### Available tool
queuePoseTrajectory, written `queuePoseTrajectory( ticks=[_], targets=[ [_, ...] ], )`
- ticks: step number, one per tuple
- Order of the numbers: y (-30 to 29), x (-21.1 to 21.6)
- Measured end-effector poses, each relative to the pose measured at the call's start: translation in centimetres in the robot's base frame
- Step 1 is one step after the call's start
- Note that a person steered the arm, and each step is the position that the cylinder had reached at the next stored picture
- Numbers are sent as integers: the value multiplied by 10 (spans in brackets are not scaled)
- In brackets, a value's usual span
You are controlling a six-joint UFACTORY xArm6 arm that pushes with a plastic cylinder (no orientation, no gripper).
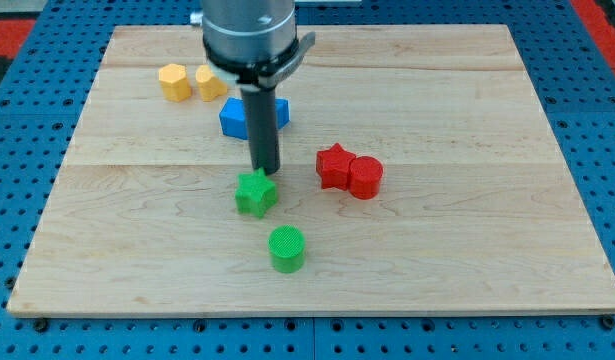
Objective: Push the green star into the green circle
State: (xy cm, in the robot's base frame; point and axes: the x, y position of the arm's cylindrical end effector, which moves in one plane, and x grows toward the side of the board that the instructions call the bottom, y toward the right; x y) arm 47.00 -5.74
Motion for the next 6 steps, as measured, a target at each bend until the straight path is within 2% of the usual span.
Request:
queuePoseTrajectory(
  ticks=[1,2,3,4,5,6],
  targets=[
    [-3,46],
    [-5,45],
    [-67,59],
    [-46,80],
    [-4,79],
    [-44,53]
  ],
)
